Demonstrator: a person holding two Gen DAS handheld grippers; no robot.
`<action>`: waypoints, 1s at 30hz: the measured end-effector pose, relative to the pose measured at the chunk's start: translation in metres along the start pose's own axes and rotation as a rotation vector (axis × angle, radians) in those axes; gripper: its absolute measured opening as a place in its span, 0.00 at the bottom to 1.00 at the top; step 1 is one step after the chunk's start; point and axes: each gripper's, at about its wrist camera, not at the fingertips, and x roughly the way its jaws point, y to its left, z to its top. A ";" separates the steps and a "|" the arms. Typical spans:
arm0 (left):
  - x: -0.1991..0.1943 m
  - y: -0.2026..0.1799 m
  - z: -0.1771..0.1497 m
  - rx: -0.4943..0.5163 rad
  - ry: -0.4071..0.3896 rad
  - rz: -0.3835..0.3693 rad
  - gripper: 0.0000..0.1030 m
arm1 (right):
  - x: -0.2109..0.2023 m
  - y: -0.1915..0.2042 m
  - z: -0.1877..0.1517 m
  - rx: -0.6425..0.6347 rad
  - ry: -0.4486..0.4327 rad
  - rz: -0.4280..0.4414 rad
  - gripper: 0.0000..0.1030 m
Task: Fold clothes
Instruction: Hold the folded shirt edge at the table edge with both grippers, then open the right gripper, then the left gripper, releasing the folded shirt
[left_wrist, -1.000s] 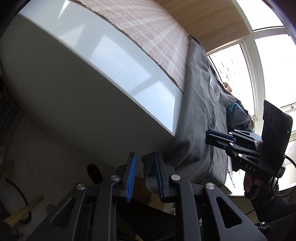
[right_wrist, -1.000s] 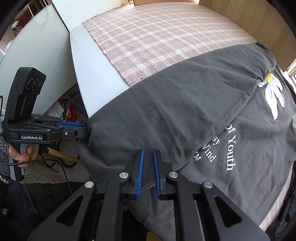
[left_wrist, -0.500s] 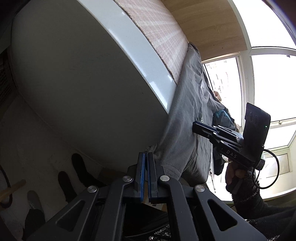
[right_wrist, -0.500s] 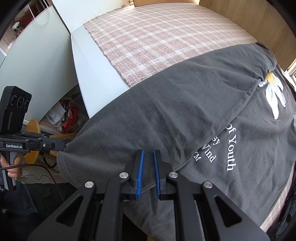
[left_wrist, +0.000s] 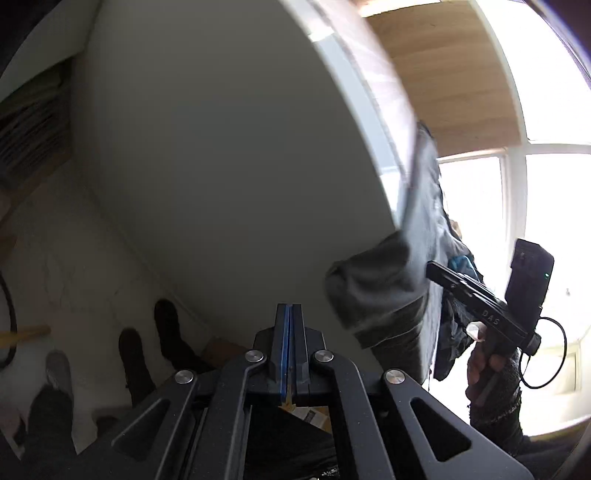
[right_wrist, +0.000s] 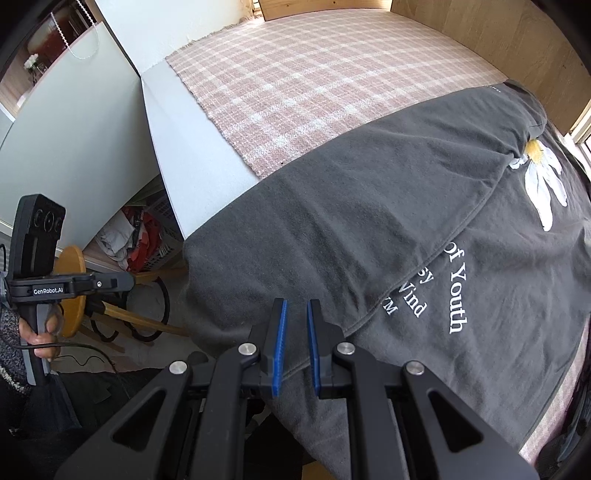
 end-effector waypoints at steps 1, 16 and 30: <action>0.003 -0.012 0.008 0.071 0.006 -0.005 0.01 | -0.002 0.003 0.000 0.001 -0.008 0.005 0.11; 0.074 -0.013 0.010 0.146 0.251 -0.182 0.02 | -0.034 0.033 -0.004 -0.069 -0.022 0.058 0.11; 0.027 -0.020 -0.008 0.139 0.110 -0.152 0.02 | -0.014 0.056 0.034 -0.113 0.049 0.102 0.26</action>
